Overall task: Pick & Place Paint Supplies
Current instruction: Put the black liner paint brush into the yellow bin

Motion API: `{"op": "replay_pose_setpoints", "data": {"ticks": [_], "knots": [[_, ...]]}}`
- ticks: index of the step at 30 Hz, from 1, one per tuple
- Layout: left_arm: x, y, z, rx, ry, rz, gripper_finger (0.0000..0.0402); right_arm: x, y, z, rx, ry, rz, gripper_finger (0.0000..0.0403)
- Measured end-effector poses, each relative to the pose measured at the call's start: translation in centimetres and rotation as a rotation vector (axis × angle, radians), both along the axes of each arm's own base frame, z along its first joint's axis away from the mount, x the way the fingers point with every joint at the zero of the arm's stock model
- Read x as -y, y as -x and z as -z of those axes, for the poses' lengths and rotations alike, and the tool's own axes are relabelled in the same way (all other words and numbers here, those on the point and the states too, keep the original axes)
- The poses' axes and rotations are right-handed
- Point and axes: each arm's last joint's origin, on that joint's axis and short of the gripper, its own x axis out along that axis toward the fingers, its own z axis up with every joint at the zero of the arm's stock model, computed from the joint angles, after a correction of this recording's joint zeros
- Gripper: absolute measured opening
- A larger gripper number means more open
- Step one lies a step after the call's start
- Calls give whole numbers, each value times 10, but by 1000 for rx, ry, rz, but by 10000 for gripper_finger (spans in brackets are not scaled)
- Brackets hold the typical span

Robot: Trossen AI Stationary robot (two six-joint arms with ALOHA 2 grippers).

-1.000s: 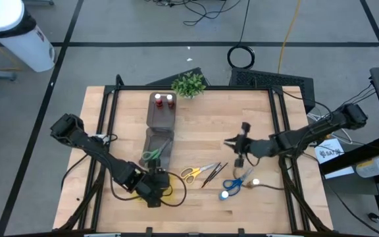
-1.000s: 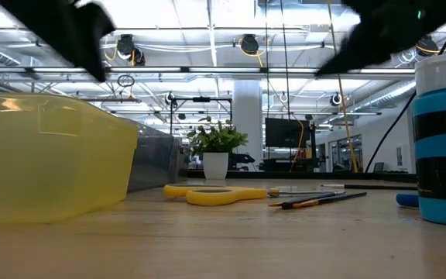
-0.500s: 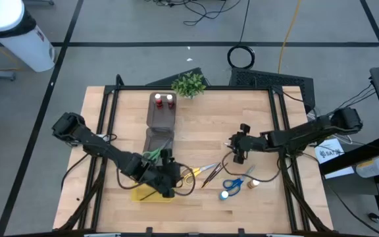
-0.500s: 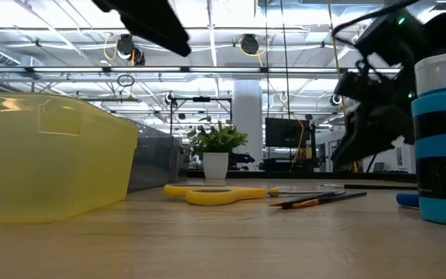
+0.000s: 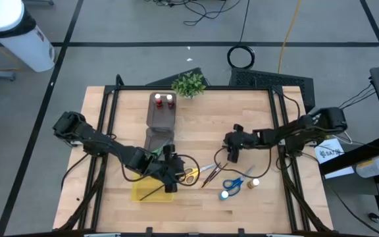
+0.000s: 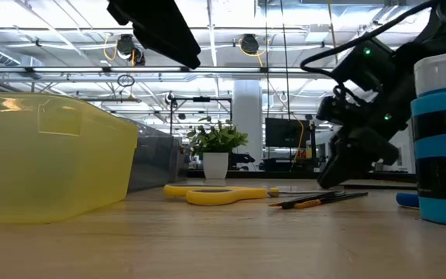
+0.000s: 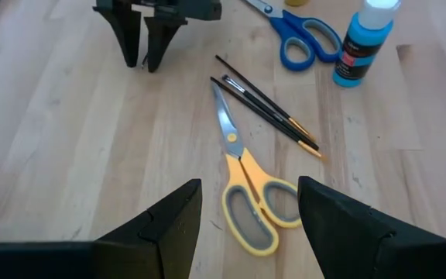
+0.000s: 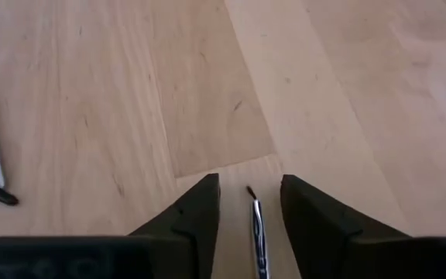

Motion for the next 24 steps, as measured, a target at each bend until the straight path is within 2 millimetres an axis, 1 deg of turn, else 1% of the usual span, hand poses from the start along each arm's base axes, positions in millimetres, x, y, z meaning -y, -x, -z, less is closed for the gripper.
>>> {"op": "replay_pose_setpoints", "data": {"ticks": [4,9,10,13,16,18,22,24], "knots": [[0,0,0,0,0,1,225,4,3,7,-58,-58,-13,90],[0,0,0,-1,0,0,225,9,11,13,-144,-82,-3,16],[0,0,0,-1,0,0,225,10,12,13,-157,-82,-1,8],[0,0,0,-1,-1,0,225,11,12,13,-161,-72,-10,4],[0,0,0,-1,-1,0,225,12,8,9,-104,-32,-14,1],[0,0,0,-1,-1,0,225,13,3,1,-26,-4,-13,0],[0,0,0,0,-2,-1,225,8,-3,-18,133,54,-63,0],[0,0,0,-1,-5,2,225,2,-7,-35,259,79,-106,0]]}}
